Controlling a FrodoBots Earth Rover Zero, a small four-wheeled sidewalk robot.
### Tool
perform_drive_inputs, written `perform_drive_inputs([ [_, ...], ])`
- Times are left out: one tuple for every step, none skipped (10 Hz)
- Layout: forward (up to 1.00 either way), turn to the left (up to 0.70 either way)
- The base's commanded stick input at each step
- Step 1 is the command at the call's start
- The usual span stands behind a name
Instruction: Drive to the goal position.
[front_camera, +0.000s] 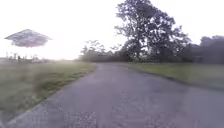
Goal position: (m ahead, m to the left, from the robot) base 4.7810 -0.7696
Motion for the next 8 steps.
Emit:
perform_drive_inputs([
  [0.7, -0.04],
  [0.7, -0.08],
  [0.7, -0.14],
  [0.7, -0.14],
  [0.7, -0.14],
  [0.7, -0.14],
  [0.7, -0.14],
  [0.7, 0.0],
])
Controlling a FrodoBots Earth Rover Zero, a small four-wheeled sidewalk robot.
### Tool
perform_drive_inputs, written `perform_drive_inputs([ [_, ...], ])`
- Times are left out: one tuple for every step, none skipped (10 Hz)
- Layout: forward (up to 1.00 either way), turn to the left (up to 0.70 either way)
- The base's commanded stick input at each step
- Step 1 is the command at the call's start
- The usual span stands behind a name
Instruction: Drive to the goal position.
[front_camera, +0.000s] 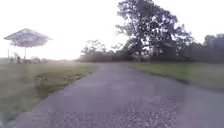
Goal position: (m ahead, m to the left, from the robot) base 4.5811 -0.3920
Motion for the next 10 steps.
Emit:
perform_drive_inputs([
  [0.7, 0.0],
  [0.7, 0.0],
  [0.7, 0.0],
  [0.7, 0.0],
  [0.7, 0.0],
  [0.7, 0.0],
  [0.7, 0.0],
  [0.7, 0.0],
  [0.7, 0.0],
  [0.7, 0.0],
])
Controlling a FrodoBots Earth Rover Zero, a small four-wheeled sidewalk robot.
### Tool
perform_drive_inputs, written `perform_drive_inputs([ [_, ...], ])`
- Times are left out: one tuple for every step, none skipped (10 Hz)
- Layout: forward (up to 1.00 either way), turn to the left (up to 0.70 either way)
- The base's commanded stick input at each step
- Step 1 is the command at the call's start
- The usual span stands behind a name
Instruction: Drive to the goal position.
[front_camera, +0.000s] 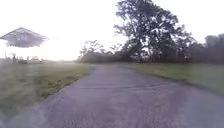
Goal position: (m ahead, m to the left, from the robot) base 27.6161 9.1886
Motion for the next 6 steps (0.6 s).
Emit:
perform_drive_inputs([
  [0.7, 0.0],
  [0.7, 0.0],
  [0.7, 0.0],
  [0.7, 0.0],
  [0.7, -0.14],
  [0.7, -0.14],
])
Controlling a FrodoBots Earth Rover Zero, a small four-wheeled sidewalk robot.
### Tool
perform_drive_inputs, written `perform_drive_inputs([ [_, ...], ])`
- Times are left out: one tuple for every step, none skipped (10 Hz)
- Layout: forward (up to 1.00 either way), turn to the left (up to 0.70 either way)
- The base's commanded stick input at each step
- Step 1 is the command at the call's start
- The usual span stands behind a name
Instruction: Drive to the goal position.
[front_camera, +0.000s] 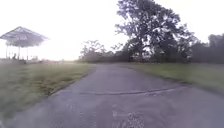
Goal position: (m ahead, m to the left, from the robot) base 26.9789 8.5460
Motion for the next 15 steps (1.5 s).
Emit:
perform_drive_inputs([
  [0.7, -0.14],
  [0.7, -0.14],
  [0.7, -0.14],
  [0.7, -0.13],
  [0.7, -0.08],
  [0.7, -0.03],
  [0.7, 0.0],
  [0.7, 0.0],
  [0.7, 0.0],
  [0.7, 0.0],
  [0.7, 0.0],
  [0.7, 0.0],
  [0.7, 0.0],
  [0.7, -0.14],
  [0.7, -0.14],
])
